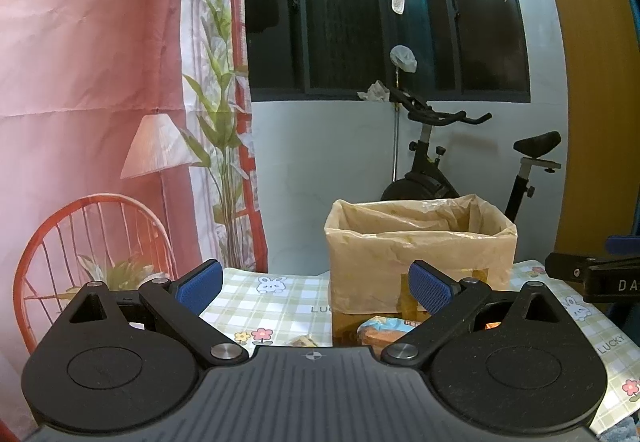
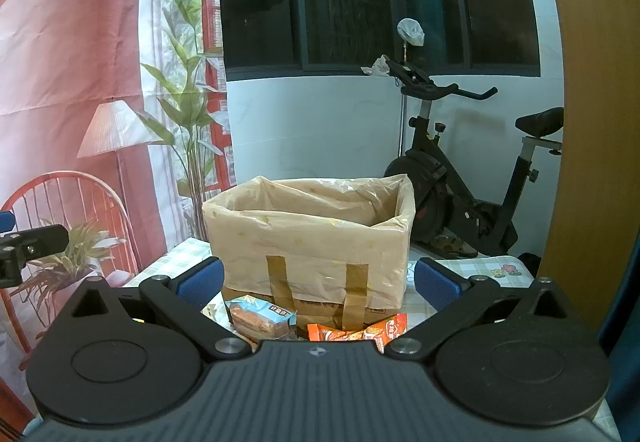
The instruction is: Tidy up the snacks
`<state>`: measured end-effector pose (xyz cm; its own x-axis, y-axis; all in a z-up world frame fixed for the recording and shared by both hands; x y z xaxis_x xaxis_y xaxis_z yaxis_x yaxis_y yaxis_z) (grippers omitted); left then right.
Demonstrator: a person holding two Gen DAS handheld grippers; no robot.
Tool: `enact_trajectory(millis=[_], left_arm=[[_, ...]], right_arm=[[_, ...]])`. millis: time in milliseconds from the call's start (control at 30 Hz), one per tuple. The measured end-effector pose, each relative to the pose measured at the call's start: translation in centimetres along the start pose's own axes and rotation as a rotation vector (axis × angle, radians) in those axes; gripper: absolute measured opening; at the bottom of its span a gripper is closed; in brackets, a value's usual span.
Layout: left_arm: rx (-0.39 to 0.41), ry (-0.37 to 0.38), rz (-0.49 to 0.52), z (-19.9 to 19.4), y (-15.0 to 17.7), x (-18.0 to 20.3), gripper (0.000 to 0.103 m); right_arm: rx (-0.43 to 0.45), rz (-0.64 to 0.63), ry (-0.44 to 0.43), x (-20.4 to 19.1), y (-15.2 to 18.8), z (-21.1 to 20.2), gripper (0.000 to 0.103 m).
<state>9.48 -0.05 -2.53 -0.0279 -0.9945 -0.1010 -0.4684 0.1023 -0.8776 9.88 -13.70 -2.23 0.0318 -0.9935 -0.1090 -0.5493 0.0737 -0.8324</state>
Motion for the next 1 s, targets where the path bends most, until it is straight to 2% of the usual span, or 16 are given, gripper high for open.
enact_trajectory(millis=[1000], left_arm=[[-0.011, 0.002, -0.017, 0.06, 0.17, -0.06, 0.1]], right_arm=[[-0.004, -0.001, 0.0, 0.02, 0.33, 0.16, 0.103]])
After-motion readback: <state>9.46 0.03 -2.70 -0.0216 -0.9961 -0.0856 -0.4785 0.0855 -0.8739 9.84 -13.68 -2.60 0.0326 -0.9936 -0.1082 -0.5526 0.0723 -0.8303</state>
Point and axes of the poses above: each gripper's, at about its wrist camera, not at the fingertips, and z roughly the way its jaws point, x to its right, y to its underside, the point moved 10 cm from there along z, roughly the way its jaws point, and after that the axes turned 13 degrees about -x, right-handed, at the moved point
